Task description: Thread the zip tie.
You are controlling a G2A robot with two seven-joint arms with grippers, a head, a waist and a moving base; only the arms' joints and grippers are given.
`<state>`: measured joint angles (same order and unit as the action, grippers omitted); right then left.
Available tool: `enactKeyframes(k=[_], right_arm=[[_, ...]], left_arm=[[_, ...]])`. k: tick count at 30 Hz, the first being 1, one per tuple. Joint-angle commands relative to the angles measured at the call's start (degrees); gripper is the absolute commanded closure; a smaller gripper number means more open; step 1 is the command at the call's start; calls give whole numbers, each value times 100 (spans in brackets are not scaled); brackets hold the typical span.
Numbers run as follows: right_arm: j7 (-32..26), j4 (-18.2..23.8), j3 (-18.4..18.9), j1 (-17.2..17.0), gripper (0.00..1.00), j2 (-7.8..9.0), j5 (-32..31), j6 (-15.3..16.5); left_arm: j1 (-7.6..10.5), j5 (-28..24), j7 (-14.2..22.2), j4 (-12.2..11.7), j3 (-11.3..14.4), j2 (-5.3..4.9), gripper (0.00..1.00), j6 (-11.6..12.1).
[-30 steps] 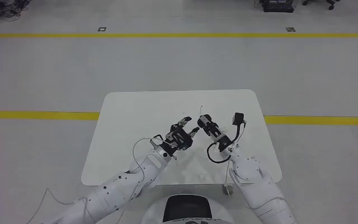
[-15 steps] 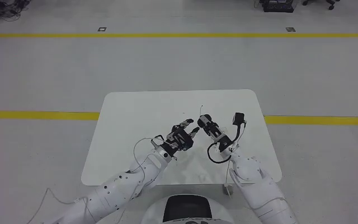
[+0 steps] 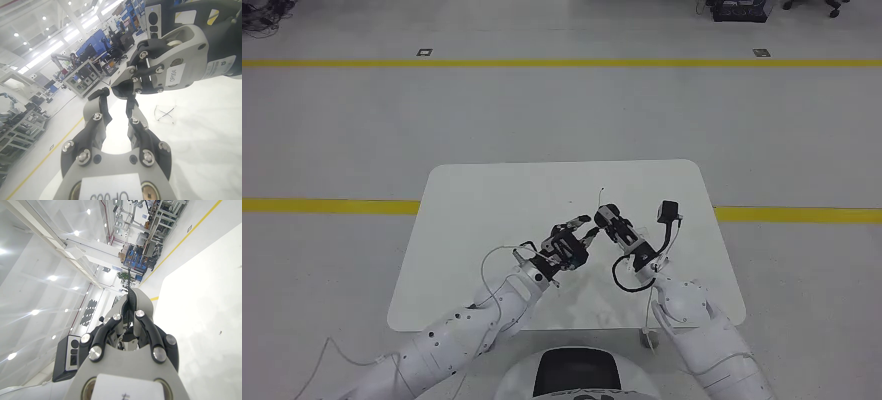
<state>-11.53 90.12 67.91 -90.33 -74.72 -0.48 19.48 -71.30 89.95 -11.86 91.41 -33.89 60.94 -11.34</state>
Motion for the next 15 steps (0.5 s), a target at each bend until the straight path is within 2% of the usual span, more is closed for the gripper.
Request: enactKeyframes(k=[1, 15], right_arm=[[8, -2, -2, 0, 100, 0, 1, 0], [42, -8, -13, -1, 100, 6, 0, 0]], left_arm=[[-7, 0, -15, -6, -12, 9, 78, 13], [-47, 0, -112, -43, -69, 63, 86, 154]])
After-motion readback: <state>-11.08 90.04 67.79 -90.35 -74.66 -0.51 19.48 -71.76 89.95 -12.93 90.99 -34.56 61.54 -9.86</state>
